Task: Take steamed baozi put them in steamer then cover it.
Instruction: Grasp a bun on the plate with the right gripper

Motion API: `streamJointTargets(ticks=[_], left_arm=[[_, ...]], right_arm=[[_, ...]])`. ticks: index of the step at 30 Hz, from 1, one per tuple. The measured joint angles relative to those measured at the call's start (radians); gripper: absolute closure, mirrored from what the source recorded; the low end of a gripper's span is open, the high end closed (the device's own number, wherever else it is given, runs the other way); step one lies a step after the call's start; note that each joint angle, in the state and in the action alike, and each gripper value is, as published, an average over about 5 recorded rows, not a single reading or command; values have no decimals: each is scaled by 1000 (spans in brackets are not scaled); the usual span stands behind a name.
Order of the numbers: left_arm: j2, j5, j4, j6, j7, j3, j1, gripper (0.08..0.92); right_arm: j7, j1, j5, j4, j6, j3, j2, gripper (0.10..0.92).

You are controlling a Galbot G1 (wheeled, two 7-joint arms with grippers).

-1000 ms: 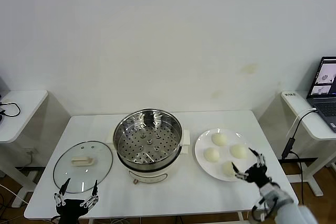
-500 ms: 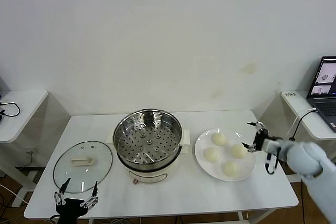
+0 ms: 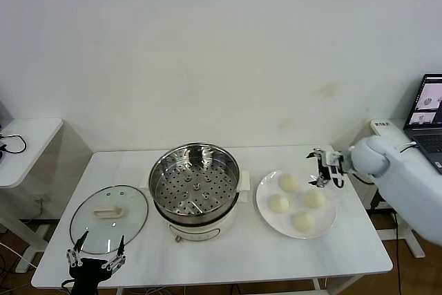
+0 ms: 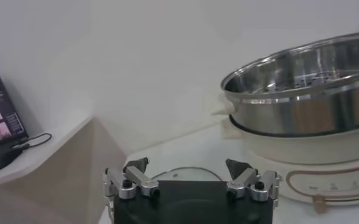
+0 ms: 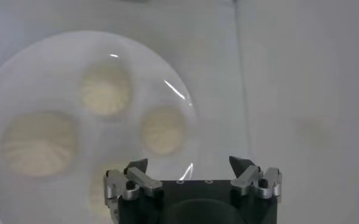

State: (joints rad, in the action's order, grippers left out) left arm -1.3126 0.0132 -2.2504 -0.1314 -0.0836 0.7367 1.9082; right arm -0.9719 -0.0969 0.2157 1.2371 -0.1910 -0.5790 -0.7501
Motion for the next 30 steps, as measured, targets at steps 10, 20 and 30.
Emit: streamJointTargets(ticks=[10,20,30], left_arm=[[-3,-4,3,-1,1,17,4,177],[1,-4,4,-1,1,27,5,177],[5,-4,12,2,1,36,4,177]], right_arm=[[-25,53,24,-157,10,-102,-112,203],[-12,60,46,-272,22,-124,-200,206],[0,64,59,-348,24,-124,-262,291]])
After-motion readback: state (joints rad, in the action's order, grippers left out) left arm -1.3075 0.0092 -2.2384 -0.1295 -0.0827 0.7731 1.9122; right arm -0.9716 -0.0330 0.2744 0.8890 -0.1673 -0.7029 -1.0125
